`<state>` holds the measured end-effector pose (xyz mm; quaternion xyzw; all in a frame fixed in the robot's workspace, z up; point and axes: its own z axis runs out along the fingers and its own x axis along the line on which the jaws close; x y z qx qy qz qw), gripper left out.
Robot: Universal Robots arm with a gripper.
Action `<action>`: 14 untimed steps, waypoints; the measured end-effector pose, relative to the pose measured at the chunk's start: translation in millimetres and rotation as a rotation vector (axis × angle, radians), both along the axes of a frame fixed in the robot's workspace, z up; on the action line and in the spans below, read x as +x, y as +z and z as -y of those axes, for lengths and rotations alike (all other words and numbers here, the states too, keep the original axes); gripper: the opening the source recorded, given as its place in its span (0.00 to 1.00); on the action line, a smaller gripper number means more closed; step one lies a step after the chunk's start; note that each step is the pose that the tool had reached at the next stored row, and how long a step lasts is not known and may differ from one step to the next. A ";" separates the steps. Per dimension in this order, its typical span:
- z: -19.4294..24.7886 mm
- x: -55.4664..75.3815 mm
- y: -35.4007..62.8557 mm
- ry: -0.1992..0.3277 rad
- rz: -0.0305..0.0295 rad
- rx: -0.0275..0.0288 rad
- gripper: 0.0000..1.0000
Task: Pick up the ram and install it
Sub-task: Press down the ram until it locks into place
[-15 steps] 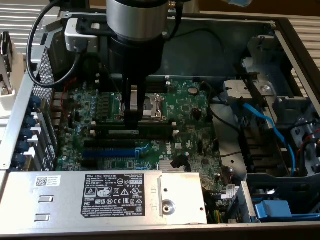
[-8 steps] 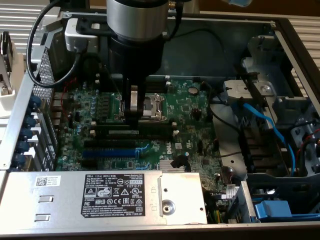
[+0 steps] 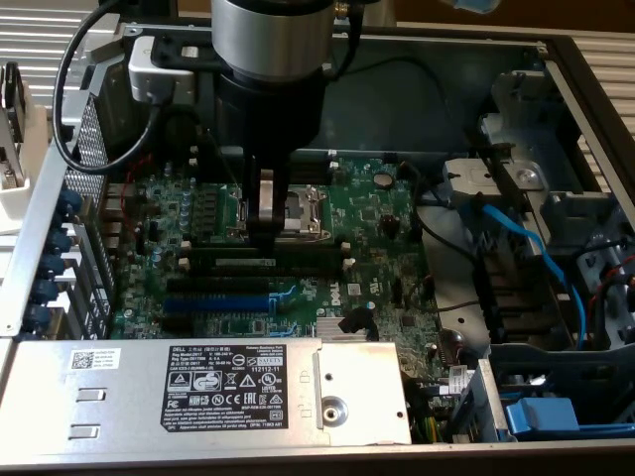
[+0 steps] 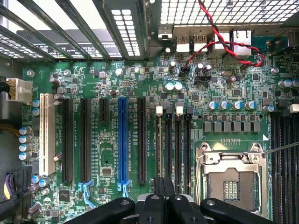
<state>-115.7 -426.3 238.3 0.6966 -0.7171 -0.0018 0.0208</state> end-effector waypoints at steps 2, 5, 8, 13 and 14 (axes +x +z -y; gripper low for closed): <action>0.0 3.3 0.1 0.004 -0.0018 -0.0002 0.10; 0.1 6.1 0.0 0.016 -0.0035 0.0000 0.10; 0.0 6.1 0.0 0.016 -0.0035 0.0000 0.10; -0.3 6.4 0.1 0.037 -0.0035 -0.0001 0.10; -0.3 6.8 0.0 0.048 -0.0034 0.0001 0.10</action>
